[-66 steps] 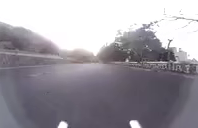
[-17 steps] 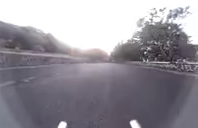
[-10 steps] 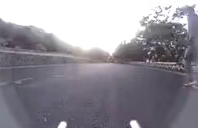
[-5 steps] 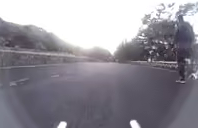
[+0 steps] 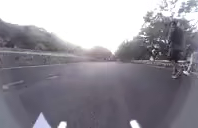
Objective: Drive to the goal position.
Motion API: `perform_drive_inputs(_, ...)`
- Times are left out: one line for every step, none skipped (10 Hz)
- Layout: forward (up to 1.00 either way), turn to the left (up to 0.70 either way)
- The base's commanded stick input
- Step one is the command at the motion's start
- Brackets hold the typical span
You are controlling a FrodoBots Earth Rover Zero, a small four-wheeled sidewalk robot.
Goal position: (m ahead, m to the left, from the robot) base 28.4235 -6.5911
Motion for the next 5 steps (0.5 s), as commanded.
perform_drive_inputs(0.7, 0.0)
perform_drive_inputs(0.7, 0.0)
perform_drive_inputs(0.7, 0.0)
perform_drive_inputs(0.7, 0.0)
perform_drive_inputs(0.7, 0.0)
